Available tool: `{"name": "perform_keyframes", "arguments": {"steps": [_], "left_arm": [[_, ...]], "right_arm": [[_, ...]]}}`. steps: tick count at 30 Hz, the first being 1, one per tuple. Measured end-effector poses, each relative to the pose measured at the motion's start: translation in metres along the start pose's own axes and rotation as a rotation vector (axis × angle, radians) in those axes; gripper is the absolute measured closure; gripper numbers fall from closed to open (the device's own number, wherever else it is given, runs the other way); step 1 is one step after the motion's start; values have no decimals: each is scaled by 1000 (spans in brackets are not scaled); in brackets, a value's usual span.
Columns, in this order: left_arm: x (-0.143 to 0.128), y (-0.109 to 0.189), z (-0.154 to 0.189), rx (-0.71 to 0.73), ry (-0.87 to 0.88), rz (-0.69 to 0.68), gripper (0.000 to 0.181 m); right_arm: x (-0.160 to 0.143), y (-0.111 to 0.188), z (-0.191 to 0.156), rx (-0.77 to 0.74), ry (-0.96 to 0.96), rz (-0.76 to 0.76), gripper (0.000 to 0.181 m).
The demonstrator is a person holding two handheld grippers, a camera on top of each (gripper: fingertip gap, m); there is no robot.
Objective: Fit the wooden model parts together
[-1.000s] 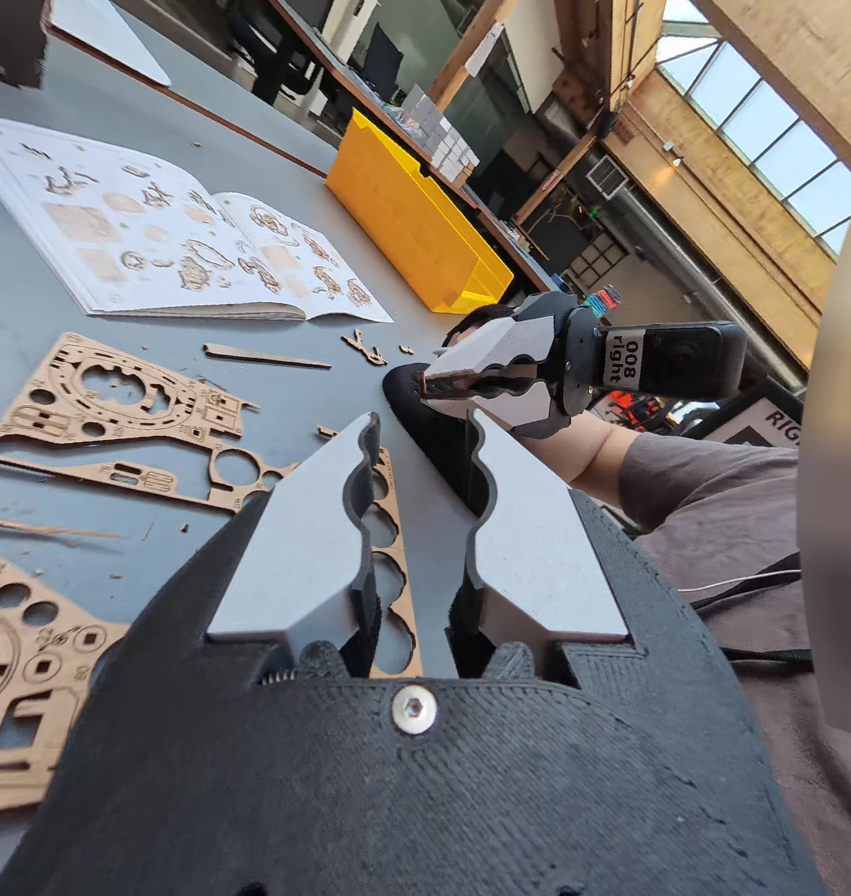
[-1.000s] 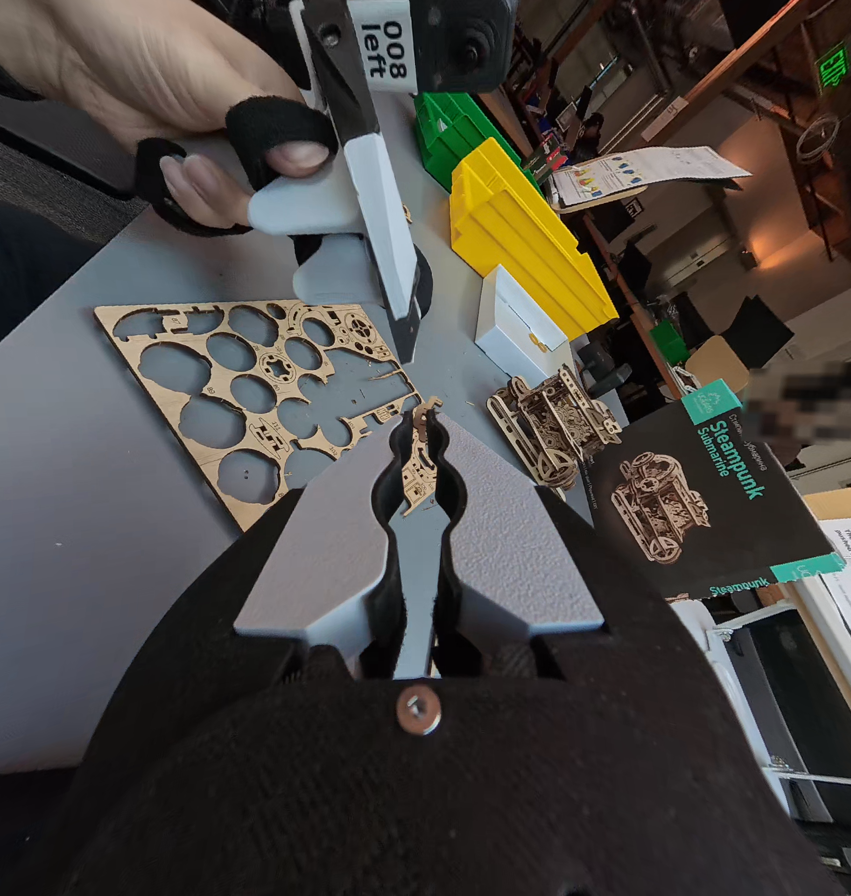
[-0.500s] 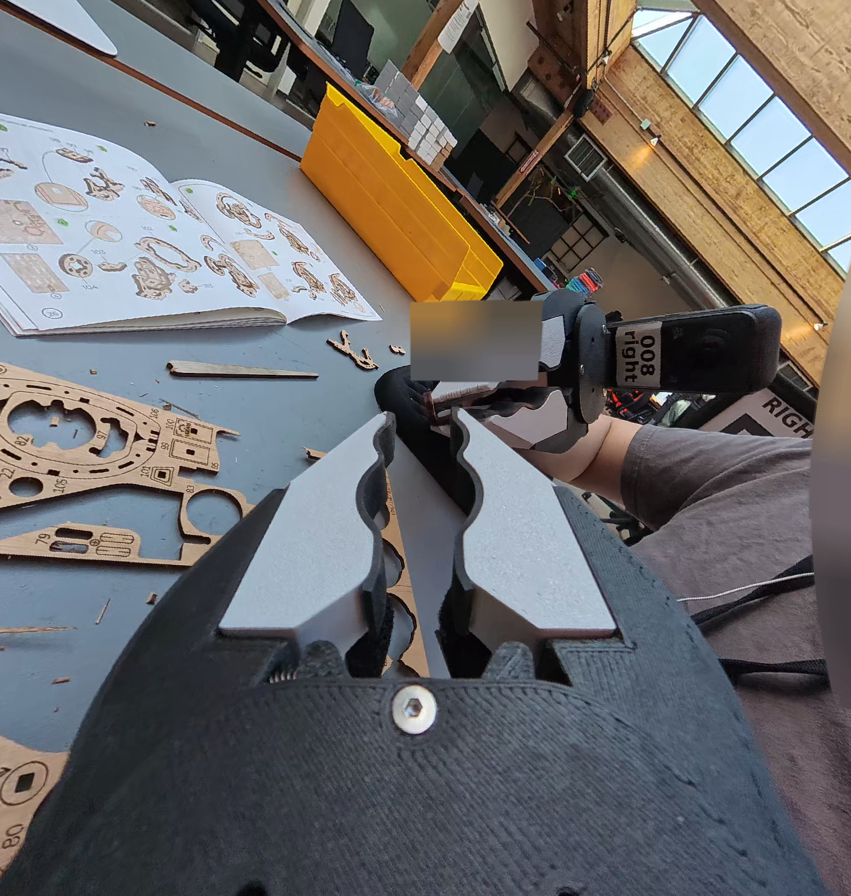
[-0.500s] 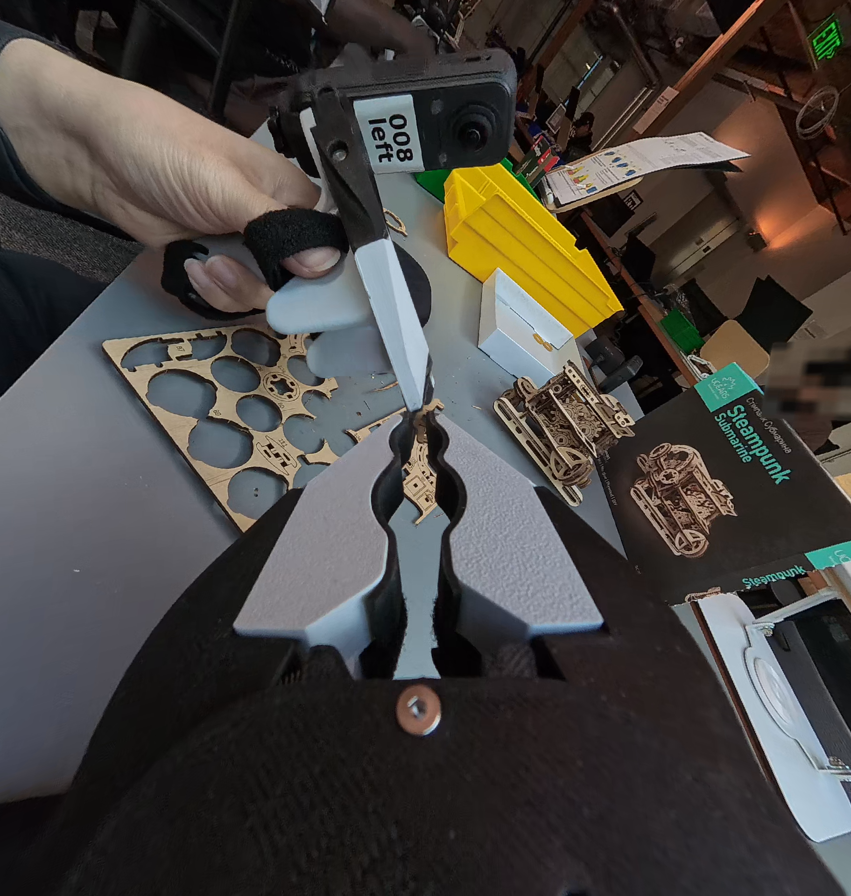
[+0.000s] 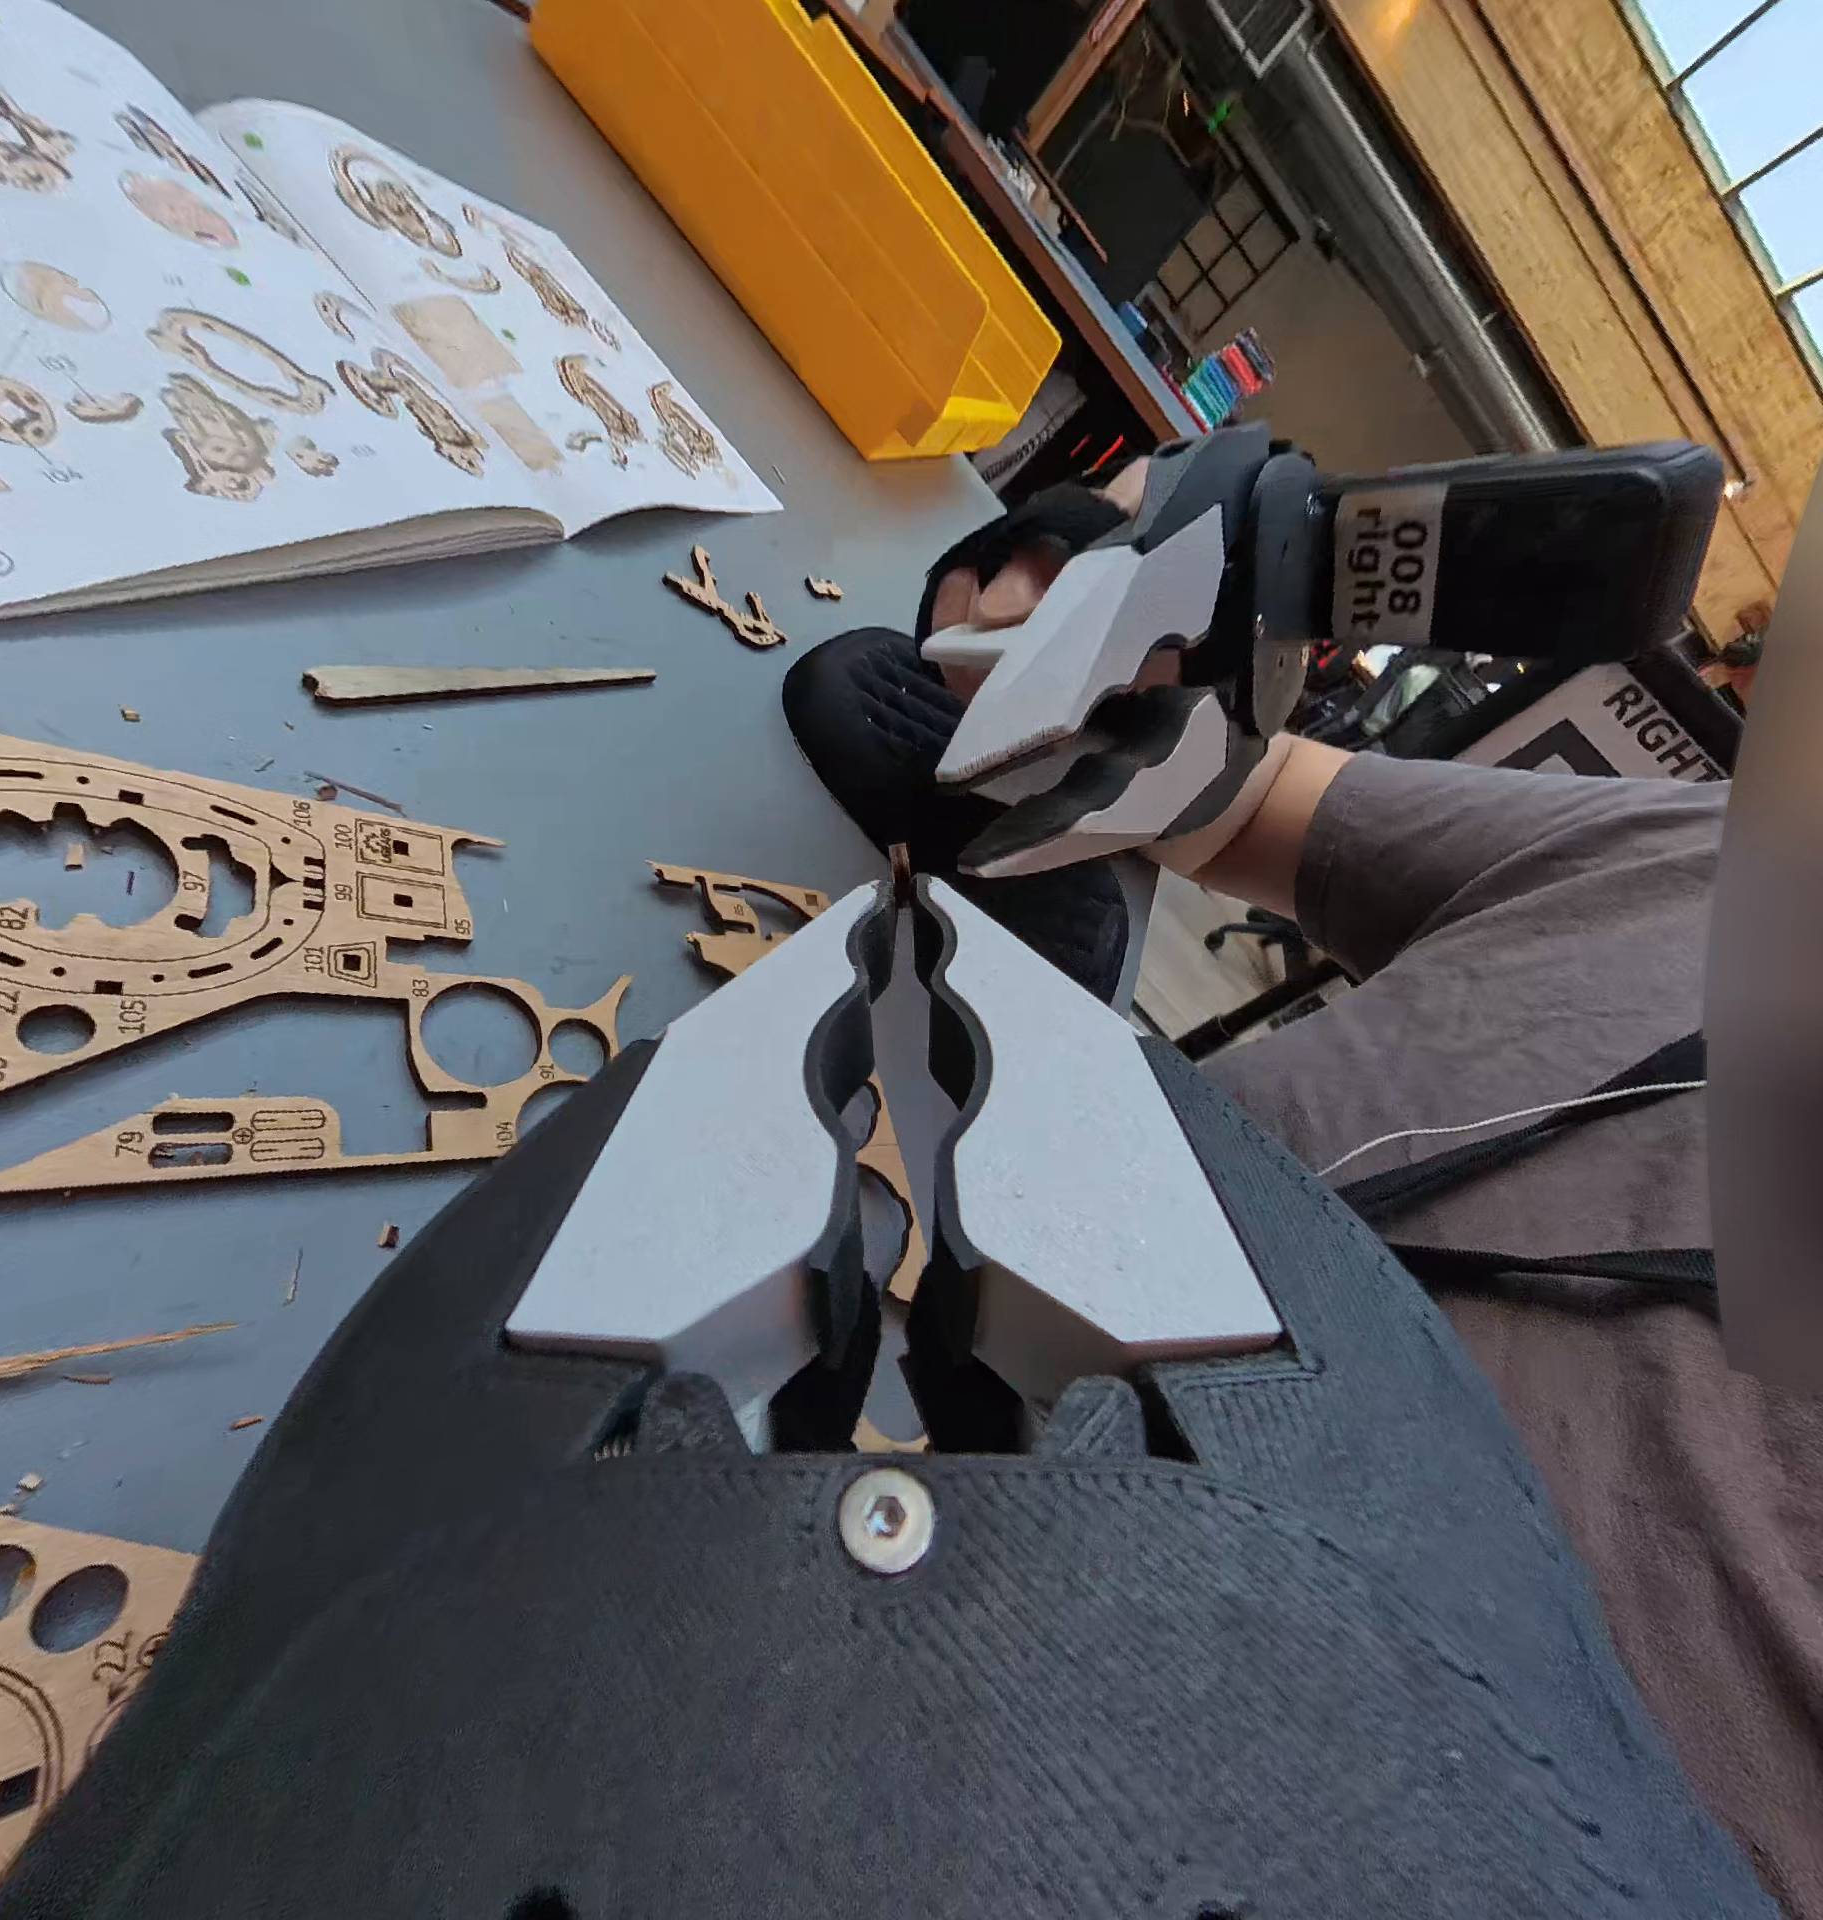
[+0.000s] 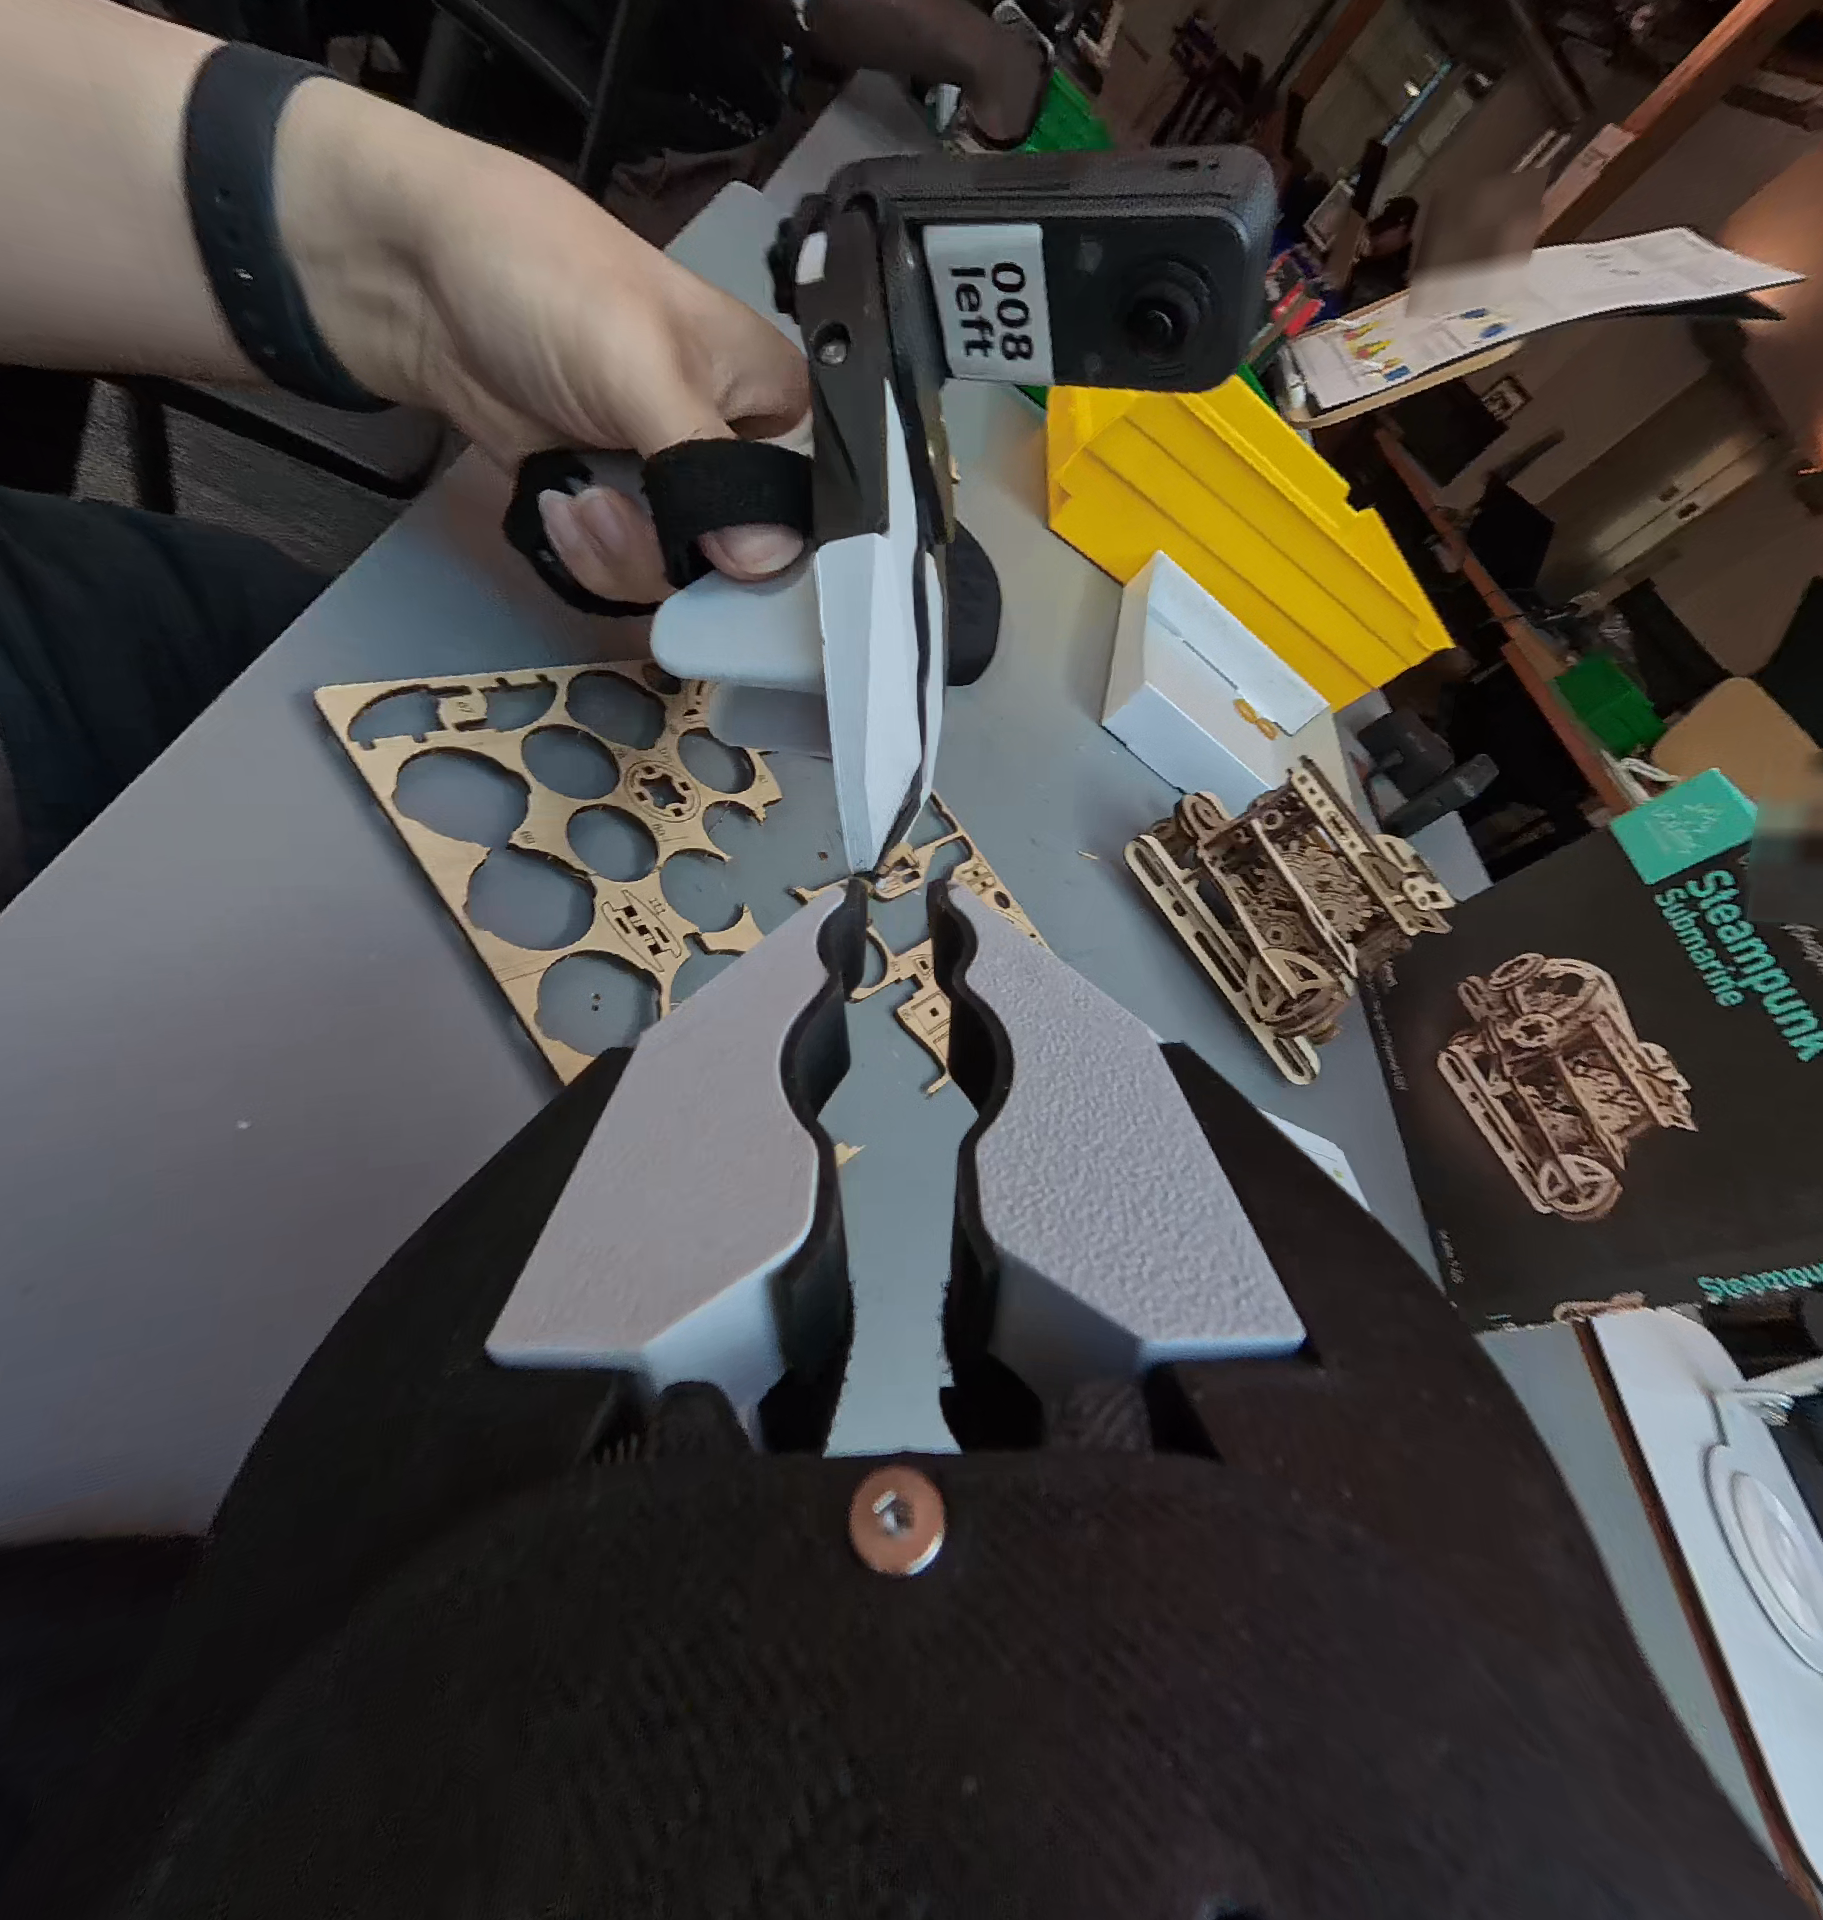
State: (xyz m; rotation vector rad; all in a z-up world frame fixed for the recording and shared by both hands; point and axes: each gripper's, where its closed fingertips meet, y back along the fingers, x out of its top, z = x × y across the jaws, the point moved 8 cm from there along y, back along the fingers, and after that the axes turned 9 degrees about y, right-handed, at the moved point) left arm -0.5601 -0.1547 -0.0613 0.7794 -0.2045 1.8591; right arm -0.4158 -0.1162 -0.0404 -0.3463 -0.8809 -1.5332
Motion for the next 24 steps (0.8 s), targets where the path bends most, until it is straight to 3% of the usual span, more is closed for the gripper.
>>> {"name": "perform_keyframes", "arguments": {"steps": [2, 7, 10, 24], "left_arm": [[1, -3, -4, -20, 60, -142, 180], [7, -16, -5, -76, 97, -409, 180], [8, -25, 2, -134, 97, -496, 180], [10, -31, 3, -202, 117, -496, 181]], "right_arm": [[-2, 6, 1, 104, -13, 55, 149], [-5, 15, -1, 195, 17, 126, 142], [-3, 14, -6, 225, 53, 112, 143], [-4, 9, -13, 262, 54, 82, 160]]}}
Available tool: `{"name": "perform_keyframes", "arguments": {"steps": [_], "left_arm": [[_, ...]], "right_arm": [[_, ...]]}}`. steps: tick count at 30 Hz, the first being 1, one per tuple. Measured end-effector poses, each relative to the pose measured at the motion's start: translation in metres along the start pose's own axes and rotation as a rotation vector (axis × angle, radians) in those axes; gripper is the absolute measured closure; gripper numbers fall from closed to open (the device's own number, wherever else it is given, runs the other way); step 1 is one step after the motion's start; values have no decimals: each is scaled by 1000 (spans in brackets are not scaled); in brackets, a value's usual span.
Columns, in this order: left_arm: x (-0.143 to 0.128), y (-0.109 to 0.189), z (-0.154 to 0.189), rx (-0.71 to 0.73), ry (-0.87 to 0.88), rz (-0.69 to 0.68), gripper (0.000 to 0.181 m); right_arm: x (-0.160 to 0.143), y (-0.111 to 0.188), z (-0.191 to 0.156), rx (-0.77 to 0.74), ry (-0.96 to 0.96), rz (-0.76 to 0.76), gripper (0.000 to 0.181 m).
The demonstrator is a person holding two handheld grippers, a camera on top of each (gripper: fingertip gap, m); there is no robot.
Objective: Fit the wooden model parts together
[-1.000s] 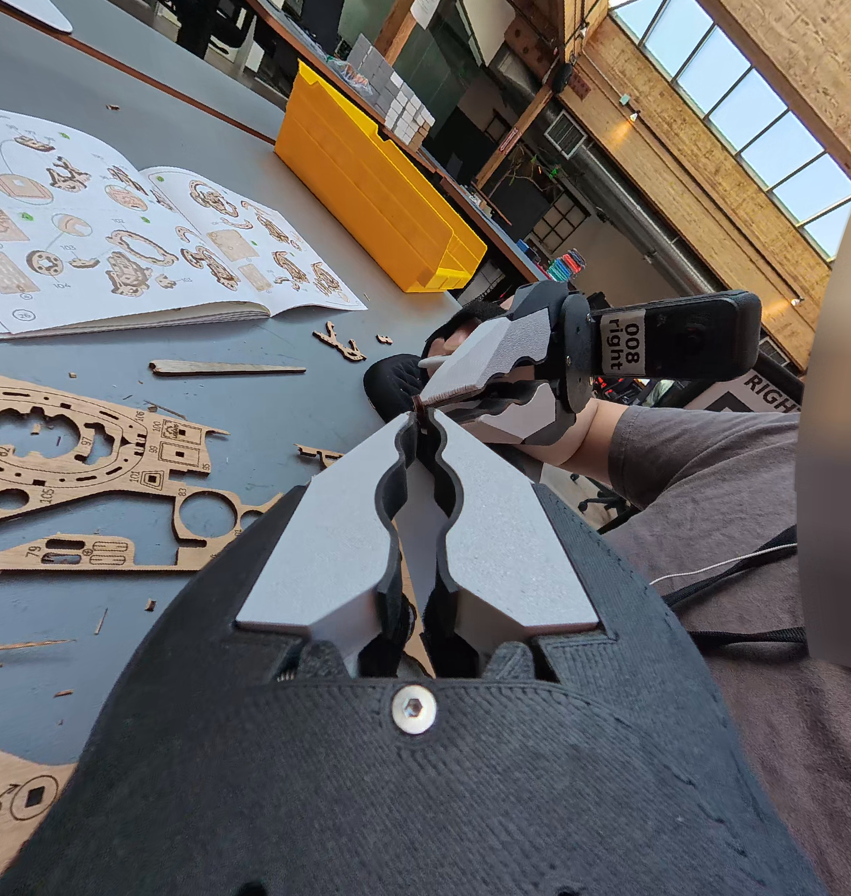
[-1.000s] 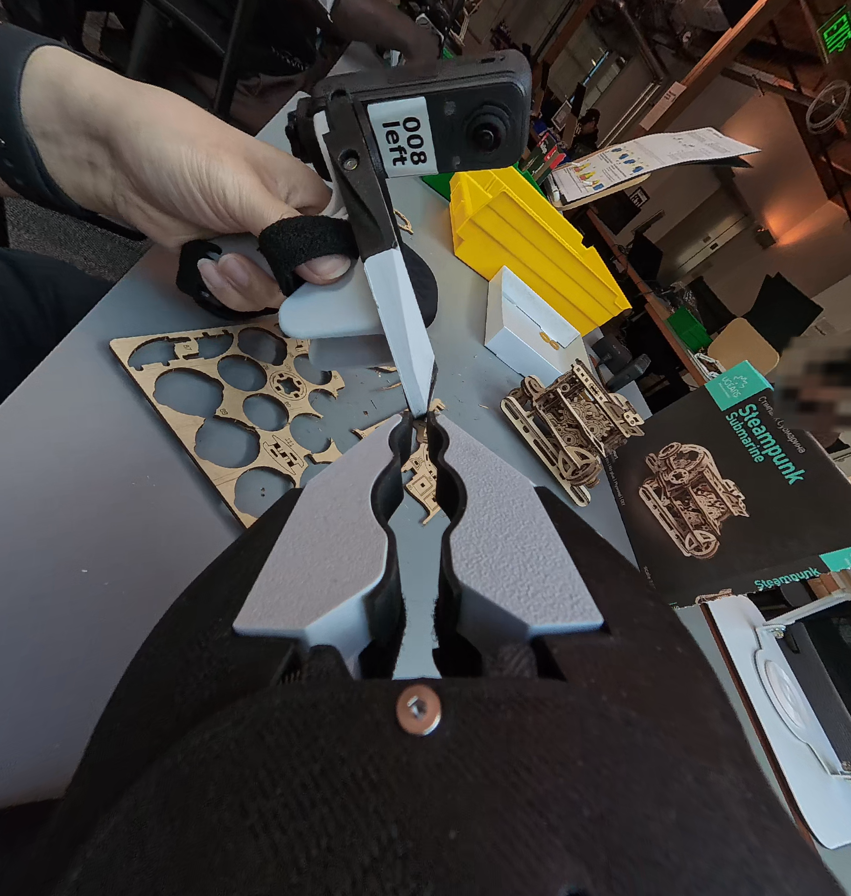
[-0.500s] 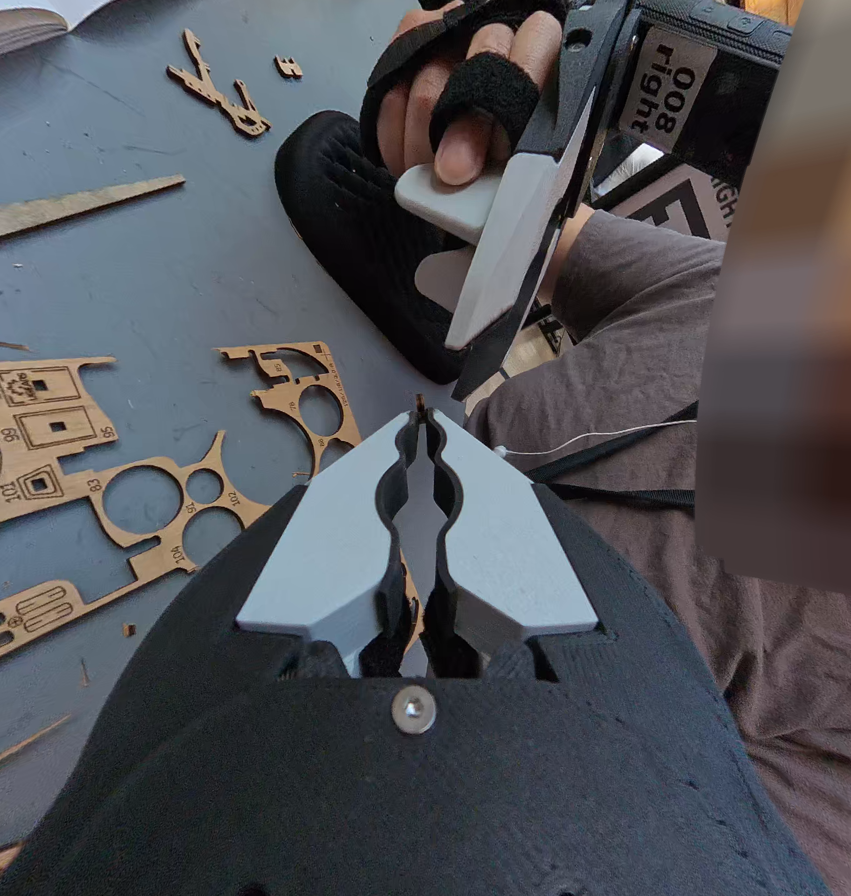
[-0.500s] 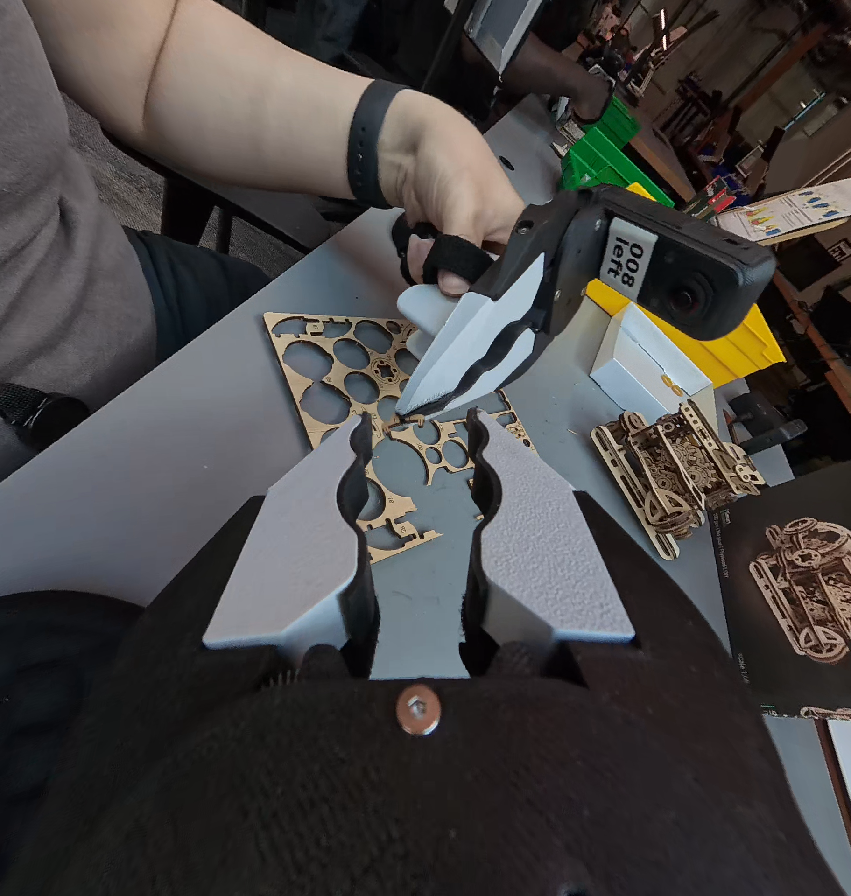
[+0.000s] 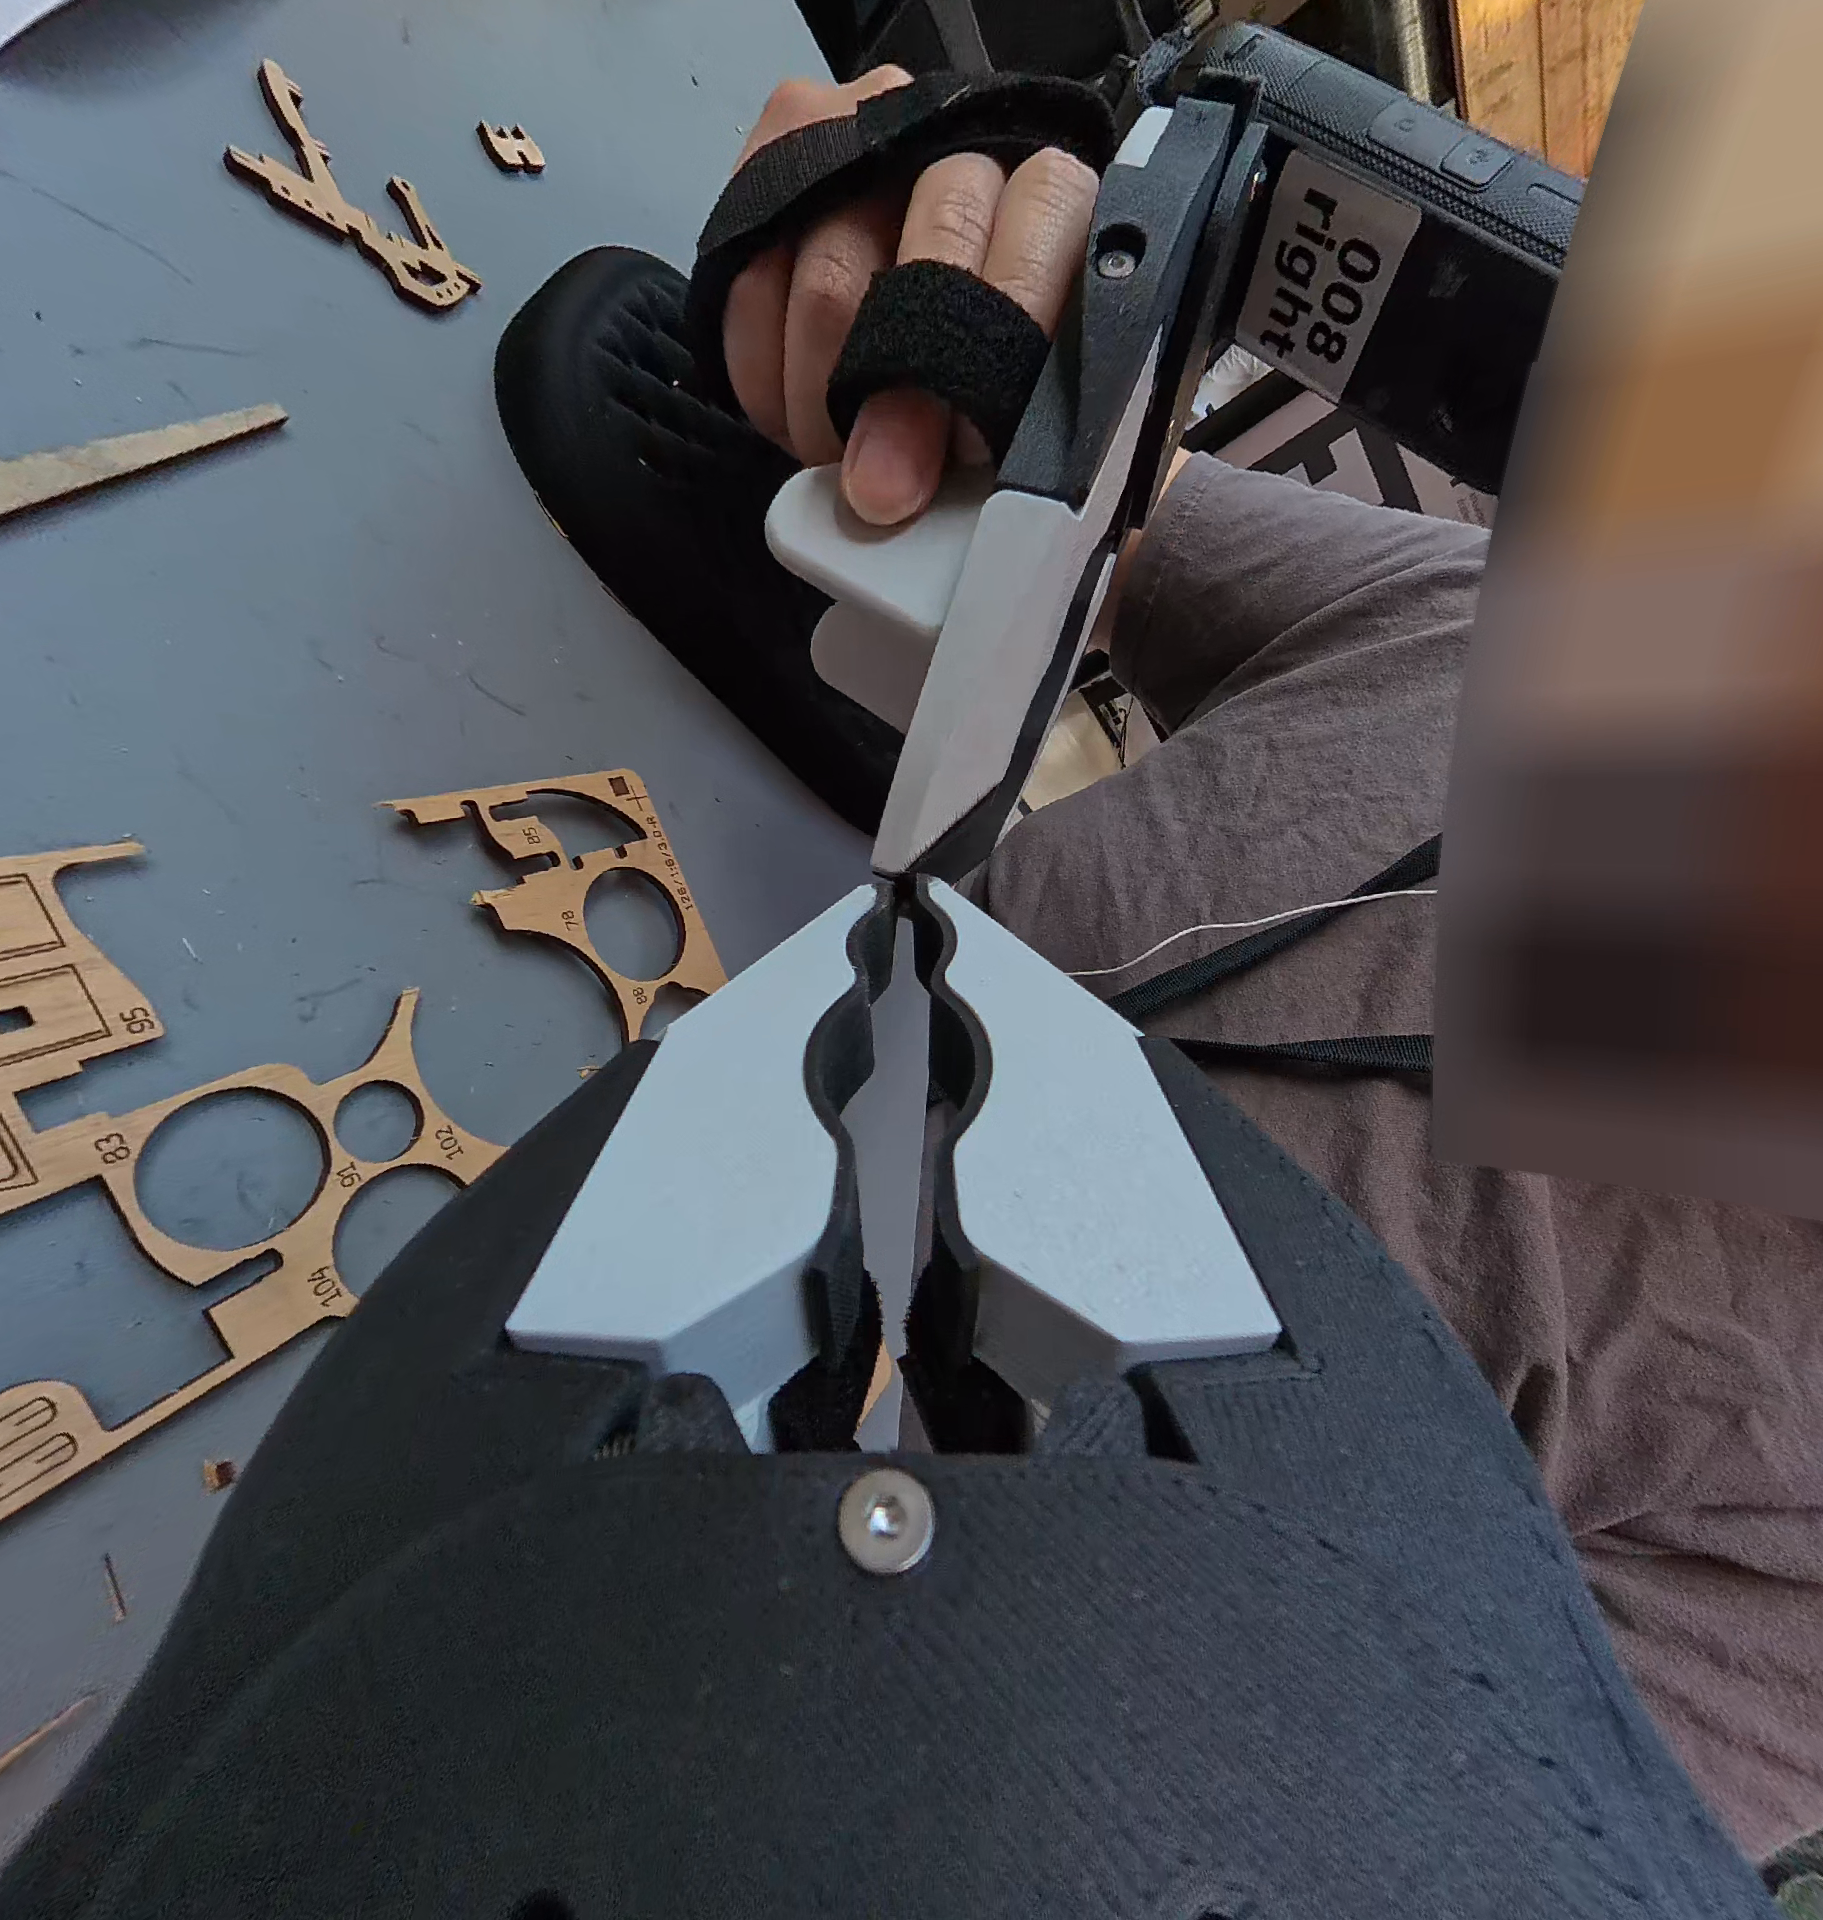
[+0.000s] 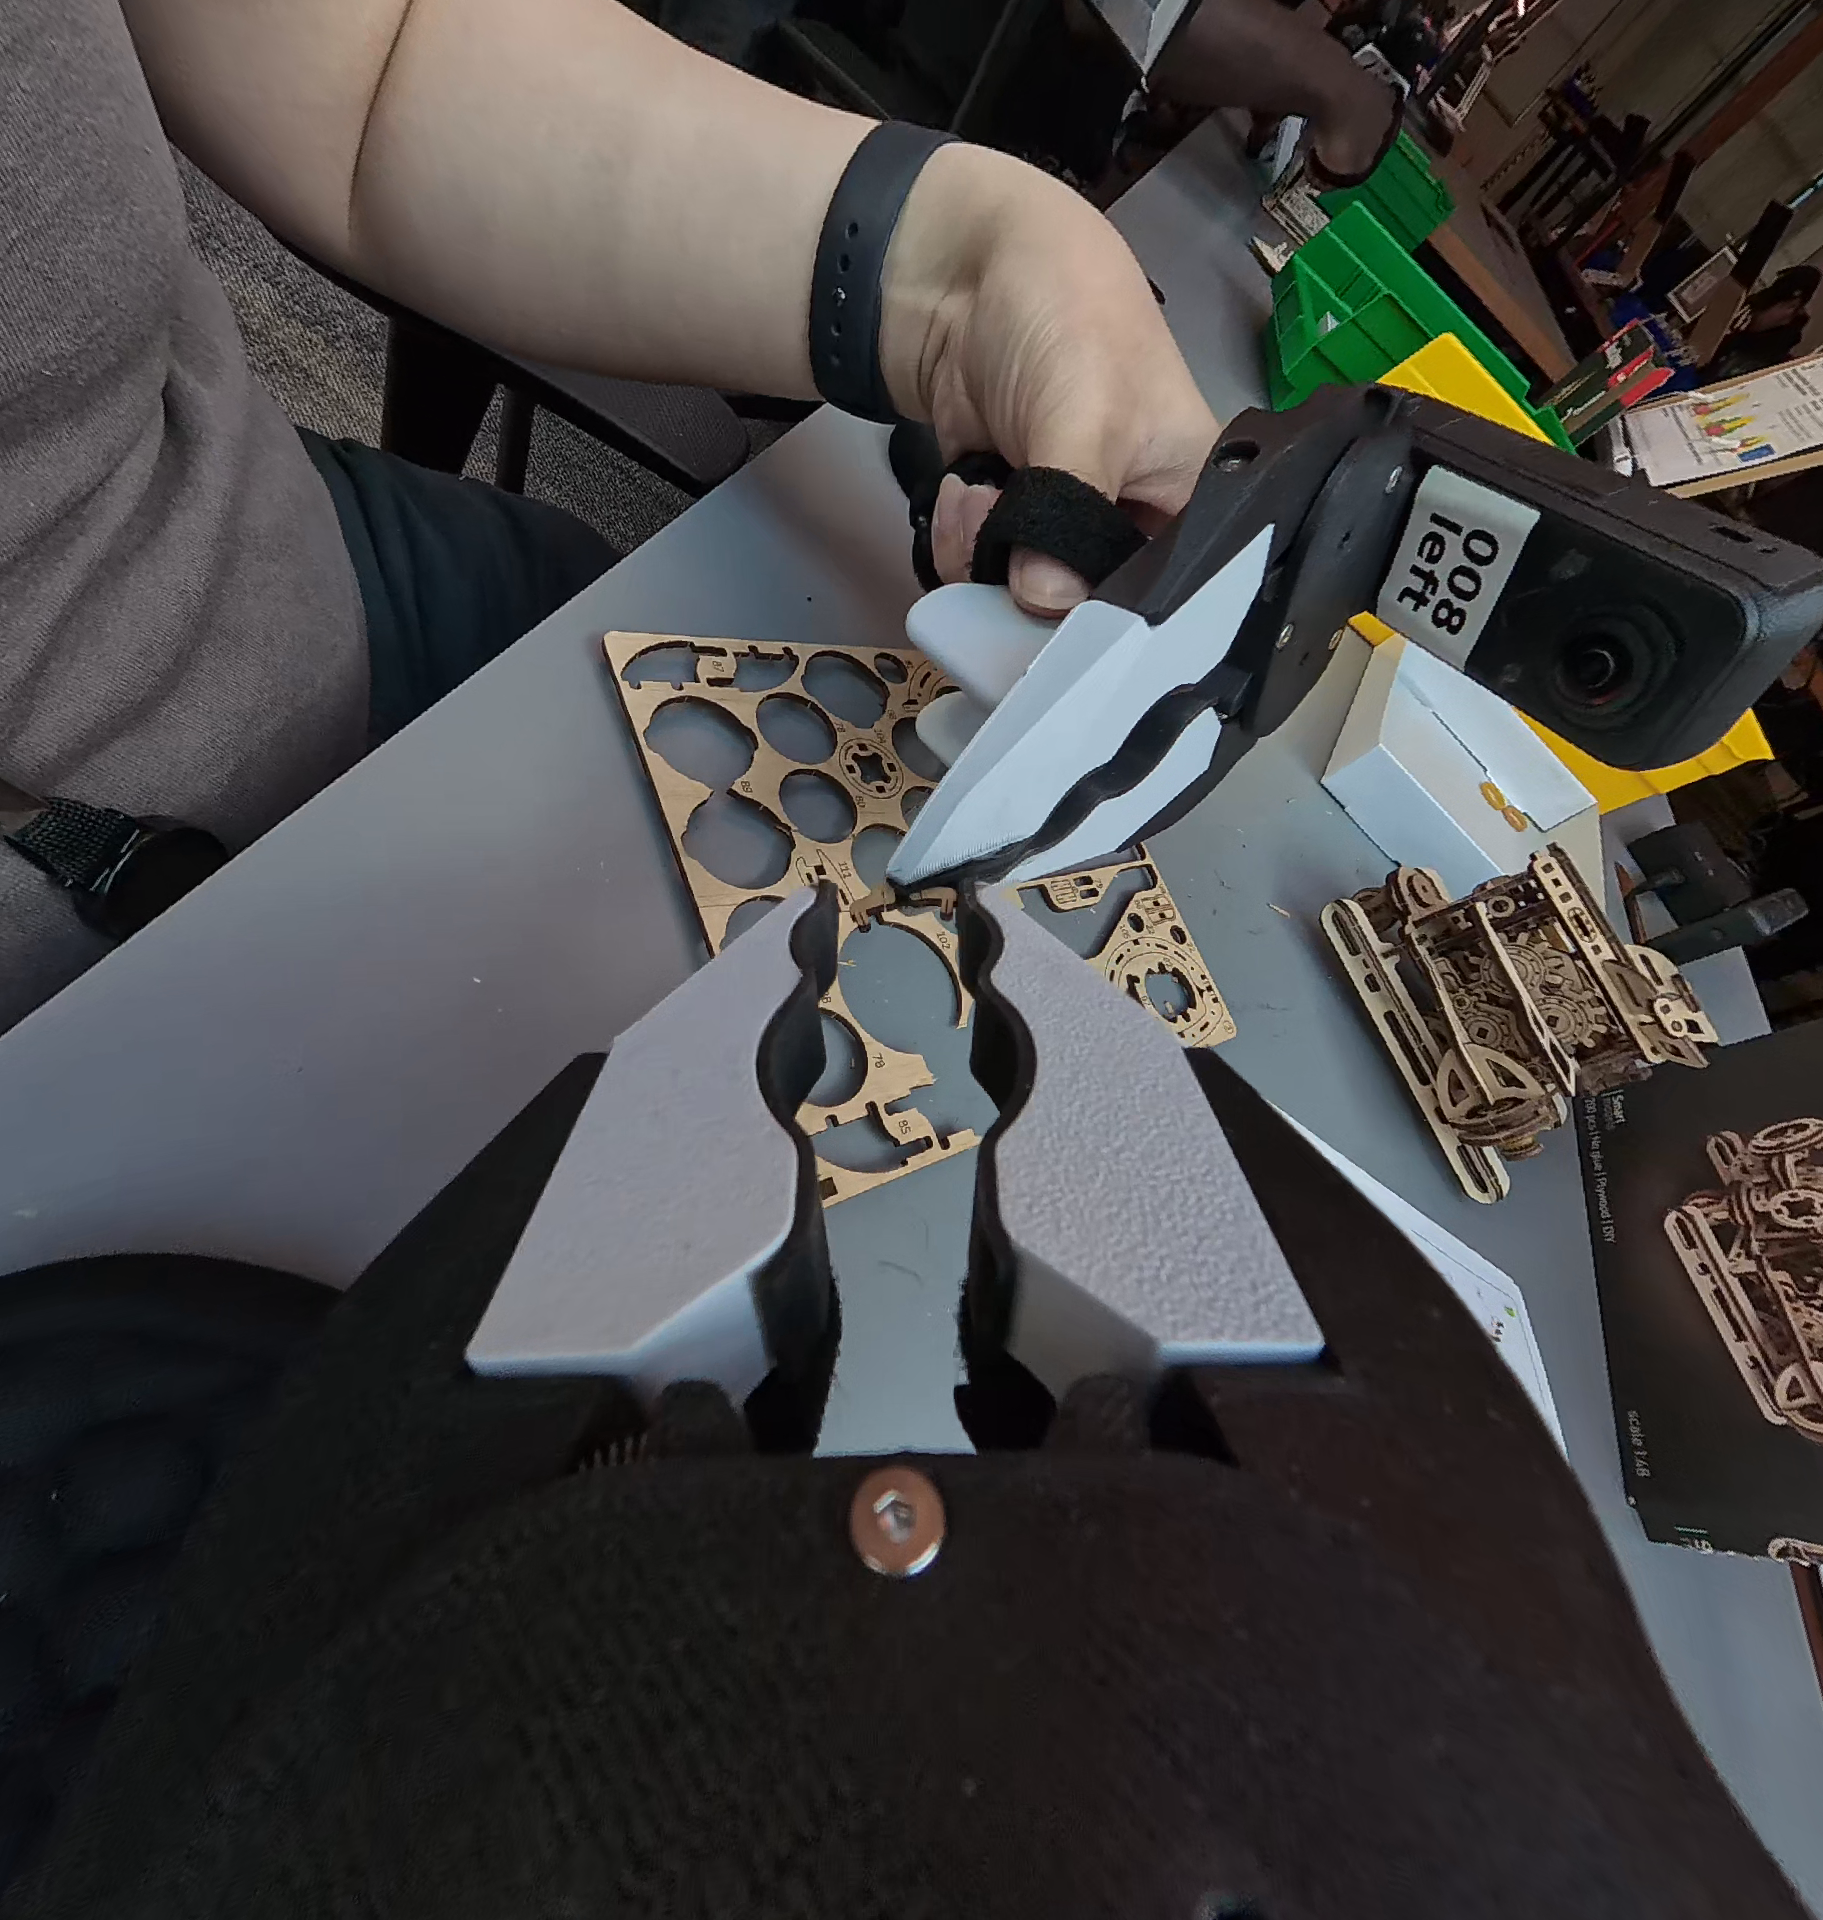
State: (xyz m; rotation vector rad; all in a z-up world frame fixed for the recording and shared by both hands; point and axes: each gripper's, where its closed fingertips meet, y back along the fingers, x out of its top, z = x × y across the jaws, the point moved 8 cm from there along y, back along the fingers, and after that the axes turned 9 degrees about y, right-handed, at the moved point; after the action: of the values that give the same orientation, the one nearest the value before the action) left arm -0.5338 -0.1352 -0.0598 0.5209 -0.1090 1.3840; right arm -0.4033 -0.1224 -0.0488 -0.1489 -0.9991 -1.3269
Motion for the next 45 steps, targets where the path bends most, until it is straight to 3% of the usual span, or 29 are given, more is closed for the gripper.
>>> {"name": "perform_keyframes", "arguments": {"steps": [9, 12, 14, 18, 21, 27, 31, 39, 41, 45], "left_arm": [[0, 1, -1, -41, 1, 12, 180], [2, 7, -5, -23, 0, 49, 161], [2, 14, -6, -20, -14, 86, 164], [0, 30, -11, 27, -42, 154, 162], [-9, 36, -24, 161, -25, 141, 163], [-21, 44, -38, 251, 16, 123, 172], [-21, 52, -37, 324, -44, 153, 181], [12, 69, -2, 314, -354, 341, 181], [27, 69, 2, 267, -408, 384, 171], [65, 52, 7, 104, -345, 364, 156]], "right_arm": [[2, 1, 2, -14, -12, 4, 162], [-1, 1, 3, -30, -22, -2, 162], [-6, 2, 5, -59, -31, -13, 163], [-20, 10, 17, -228, -34, -49, 163], [-25, 22, 30, -416, -14, -76, 162], [-35, 57, 47, -649, -43, -96, 162], [-35, 87, 52, -787, -44, -122, 163], [-55, 146, 37, -944, -148, -248, 162], [-54, 149, 32, -967, -179, -229, 162], [-45, 137, 30, -976, -182, -220, 162]]}}
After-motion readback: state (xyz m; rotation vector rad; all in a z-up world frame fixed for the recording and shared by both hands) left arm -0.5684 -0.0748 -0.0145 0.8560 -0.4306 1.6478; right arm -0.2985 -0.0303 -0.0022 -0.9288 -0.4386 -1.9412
